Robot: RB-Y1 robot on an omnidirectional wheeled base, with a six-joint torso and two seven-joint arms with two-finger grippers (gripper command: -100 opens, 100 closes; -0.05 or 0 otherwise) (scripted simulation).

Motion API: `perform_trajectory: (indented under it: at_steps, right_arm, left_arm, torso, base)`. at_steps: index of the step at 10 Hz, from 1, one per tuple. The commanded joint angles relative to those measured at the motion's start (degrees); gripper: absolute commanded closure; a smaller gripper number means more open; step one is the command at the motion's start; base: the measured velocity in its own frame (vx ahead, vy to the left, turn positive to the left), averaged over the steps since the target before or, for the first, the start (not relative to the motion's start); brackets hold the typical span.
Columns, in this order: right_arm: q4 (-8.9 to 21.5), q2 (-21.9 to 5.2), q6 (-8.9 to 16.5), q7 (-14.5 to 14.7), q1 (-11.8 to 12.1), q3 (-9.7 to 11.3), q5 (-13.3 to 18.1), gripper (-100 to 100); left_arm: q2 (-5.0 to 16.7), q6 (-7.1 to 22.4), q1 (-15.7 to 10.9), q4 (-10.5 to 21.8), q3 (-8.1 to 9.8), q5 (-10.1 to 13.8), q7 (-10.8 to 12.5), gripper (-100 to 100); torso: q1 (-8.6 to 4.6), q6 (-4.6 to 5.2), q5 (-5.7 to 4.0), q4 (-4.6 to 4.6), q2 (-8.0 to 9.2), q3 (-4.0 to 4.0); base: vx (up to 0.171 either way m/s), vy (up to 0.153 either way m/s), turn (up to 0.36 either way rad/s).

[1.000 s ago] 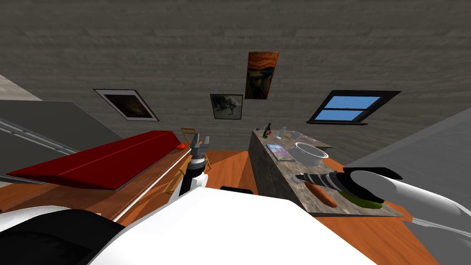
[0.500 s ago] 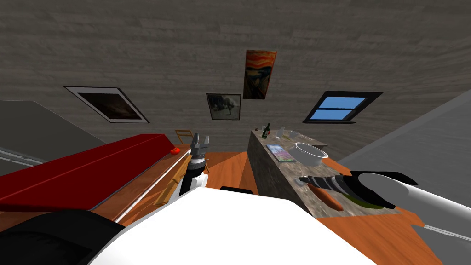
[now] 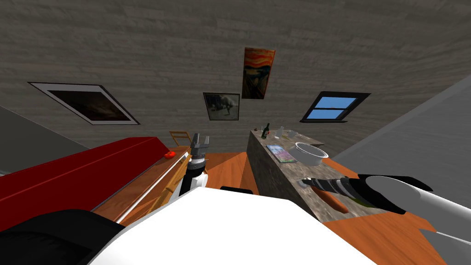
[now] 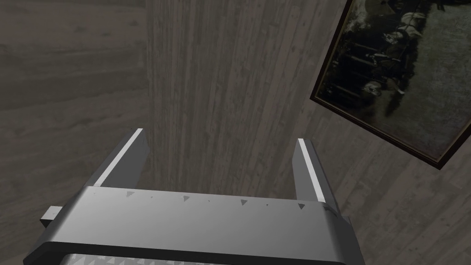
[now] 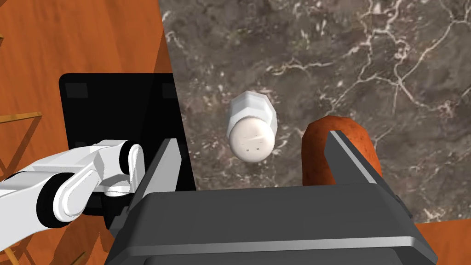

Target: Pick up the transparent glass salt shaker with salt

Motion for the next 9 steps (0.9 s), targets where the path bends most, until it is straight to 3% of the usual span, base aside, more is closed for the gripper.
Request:
perform_trajectory:
  at_steps: [1, 2, 7, 9]
  right_arm:
    - [1.5, 0.2, 0.5, 2.9, -0.2, -1.2, -0.2, -100]
    - [1.5, 0.2, 0.5, 3.2, -0.2, -1.2, -0.2, -100]
    - [5.6, 0.9, 1.6, 10.5, -0.7, -4.1, -0.6, -100]
    - [5.3, 0.8, 1.6, 10.2, -0.7, -4.0, -0.5, -100]
  left_arm:
    - [0.0, 0.0, 0.0, 0.0, 0.00, 0.0, 0.0, 0]
    - [0.0, 0.0, 0.0, 0.0, 0.00, 0.0, 0.0, 0]
    - [0.0, 0.0, 0.0, 0.0, 0.00, 0.0, 0.0, 0]
    - [0.0, 0.0, 0.0, 0.0, 0.00, 0.0, 0.0, 0]
  torso:
    - [0.00, 0.00, 0.00, 0.00, 0.00, 0.00]
    - [0.01, 0.02, -0.01, -0.01, -0.04, -0.02]
    - [-0.04, -0.01, -0.01, -0.01, -0.02, -0.02]
    - [-0.04, -0.01, -0.01, 0.00, 0.00, -0.01]
  base:
    - [0.070, 0.054, -0.099]
    - [0.060, 0.043, -0.052]
    - [0.063, 0.050, -0.082]
    - [0.034, 0.032, -0.033]
